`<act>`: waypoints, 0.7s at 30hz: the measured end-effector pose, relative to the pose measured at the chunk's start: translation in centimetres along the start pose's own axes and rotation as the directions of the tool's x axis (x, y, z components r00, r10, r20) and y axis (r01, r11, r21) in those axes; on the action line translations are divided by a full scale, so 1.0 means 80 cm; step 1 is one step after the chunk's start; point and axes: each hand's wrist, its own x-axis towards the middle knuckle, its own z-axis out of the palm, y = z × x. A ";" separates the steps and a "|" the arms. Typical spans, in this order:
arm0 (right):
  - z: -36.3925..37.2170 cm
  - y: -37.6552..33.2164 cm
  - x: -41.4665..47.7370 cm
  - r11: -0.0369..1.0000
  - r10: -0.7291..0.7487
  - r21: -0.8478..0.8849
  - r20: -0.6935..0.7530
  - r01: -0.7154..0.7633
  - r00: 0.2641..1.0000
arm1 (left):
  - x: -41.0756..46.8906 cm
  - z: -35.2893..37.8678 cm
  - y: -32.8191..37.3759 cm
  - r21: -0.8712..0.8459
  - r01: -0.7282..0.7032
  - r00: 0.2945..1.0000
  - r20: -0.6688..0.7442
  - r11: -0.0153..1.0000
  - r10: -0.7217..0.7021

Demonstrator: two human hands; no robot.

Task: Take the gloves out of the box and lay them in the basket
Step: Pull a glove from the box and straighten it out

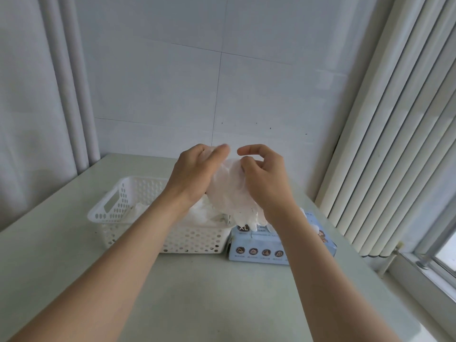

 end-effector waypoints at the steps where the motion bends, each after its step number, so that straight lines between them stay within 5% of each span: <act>1: 0.005 -0.004 0.005 1.000 -0.010 0.004 -0.004 0.010 1.000 | 0.003 -0.004 -0.003 0.015 -0.022 0.999 -0.025 1.000 0.022; 8: 0.018 -0.017 0.021 0.998 0.015 0.063 0.100 -0.022 0.995 | 0.023 -0.037 -0.024 0.144 -0.131 0.970 -0.186 0.981 0.157; 21: 0.002 0.009 0.046 0.888 -0.072 -0.431 0.210 0.159 0.975 | 0.030 -0.053 -0.029 0.215 -0.164 0.933 -0.282 0.963 0.222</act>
